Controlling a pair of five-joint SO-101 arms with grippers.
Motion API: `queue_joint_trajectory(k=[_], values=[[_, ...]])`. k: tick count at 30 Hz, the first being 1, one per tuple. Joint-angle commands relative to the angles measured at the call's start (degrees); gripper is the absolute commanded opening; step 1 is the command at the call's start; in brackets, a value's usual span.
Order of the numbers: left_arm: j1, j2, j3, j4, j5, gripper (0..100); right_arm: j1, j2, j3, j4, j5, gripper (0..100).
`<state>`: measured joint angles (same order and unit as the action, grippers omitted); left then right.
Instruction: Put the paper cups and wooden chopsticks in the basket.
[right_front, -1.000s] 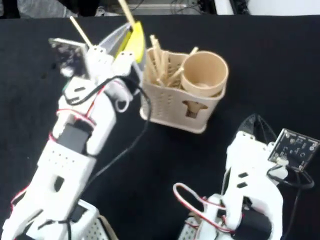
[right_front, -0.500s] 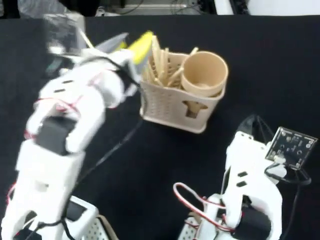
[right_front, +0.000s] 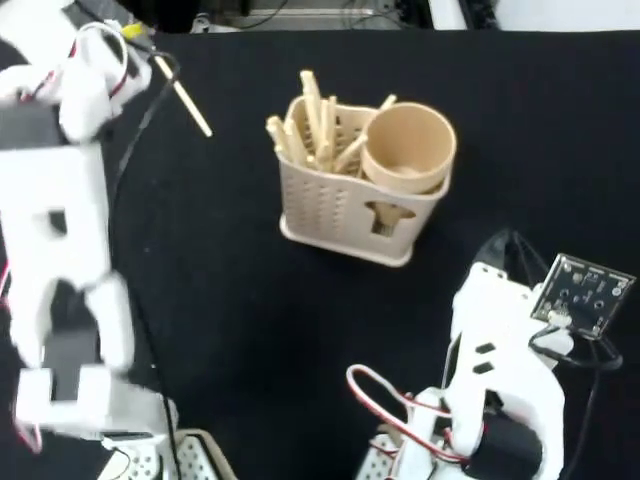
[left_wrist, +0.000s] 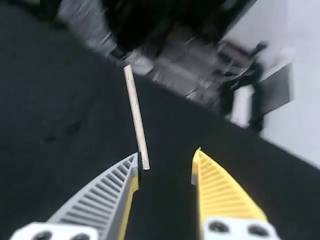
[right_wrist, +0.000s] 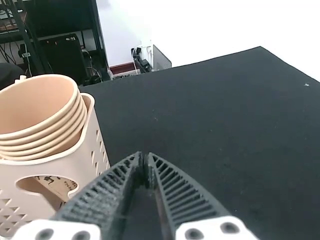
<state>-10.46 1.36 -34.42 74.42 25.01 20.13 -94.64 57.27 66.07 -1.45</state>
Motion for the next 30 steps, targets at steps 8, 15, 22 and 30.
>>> queue_joint_trajectory(k=[8, 15, 22, 30], values=[[0.22, 43.16, -35.12, -8.0, -1.85, 18, -0.7, -0.13, 0.13, -1.05, 0.44, 2.2], [0.66, 64.18, -53.05, -8.7, 0.97, 18, -0.7, -0.48, 0.13, -0.88, 0.53, 2.2], [2.77, 78.42, -60.62, -10.99, 7.38, 18, -0.7, -0.48, 0.22, -0.7, 0.53, 2.2], [4.62, 79.12, -55.43, -10.46, 7.65, 17, -0.7, -0.48, 0.22, -0.62, 0.53, 2.2]])
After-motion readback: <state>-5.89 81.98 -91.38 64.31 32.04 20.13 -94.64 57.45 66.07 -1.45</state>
